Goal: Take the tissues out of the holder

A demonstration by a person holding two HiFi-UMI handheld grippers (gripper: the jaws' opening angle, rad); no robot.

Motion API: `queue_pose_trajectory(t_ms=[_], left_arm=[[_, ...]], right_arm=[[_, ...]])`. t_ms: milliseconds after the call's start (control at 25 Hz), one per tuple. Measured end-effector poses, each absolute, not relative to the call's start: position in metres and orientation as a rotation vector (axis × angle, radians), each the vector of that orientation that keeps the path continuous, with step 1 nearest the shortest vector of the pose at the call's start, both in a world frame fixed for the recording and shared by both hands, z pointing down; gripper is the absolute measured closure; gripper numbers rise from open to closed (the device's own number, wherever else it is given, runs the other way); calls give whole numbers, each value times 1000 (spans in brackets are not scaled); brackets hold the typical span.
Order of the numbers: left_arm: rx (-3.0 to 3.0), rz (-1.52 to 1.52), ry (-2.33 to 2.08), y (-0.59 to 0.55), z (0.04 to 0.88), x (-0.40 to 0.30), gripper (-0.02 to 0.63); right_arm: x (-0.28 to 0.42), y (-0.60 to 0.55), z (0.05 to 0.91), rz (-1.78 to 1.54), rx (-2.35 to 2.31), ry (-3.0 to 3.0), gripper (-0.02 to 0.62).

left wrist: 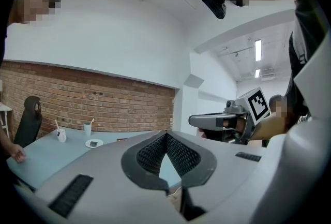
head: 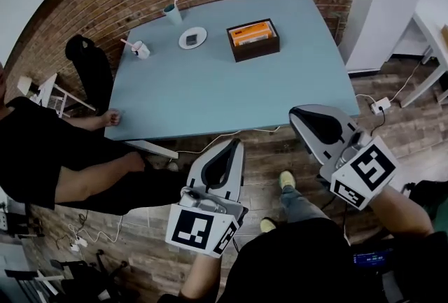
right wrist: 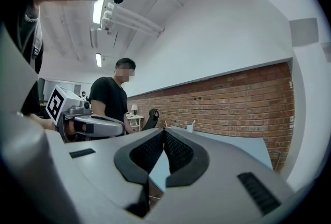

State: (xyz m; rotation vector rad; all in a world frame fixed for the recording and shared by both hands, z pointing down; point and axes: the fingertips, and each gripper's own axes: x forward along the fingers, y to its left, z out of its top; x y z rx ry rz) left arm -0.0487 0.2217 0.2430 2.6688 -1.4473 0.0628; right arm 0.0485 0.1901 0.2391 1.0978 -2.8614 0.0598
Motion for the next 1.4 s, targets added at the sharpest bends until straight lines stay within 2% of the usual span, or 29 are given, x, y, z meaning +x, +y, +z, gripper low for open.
queue_pose_trajectory(t_ms=[840, 1400], left_arm=[[2607, 198, -1527, 60, 241, -15, 604], [2617, 218, -1514, 30, 241, 13, 604]], right_arm=[[99, 17, 248, 190, 1077, -2923, 594], [127, -12, 252, 232, 1088, -2926, 594]])
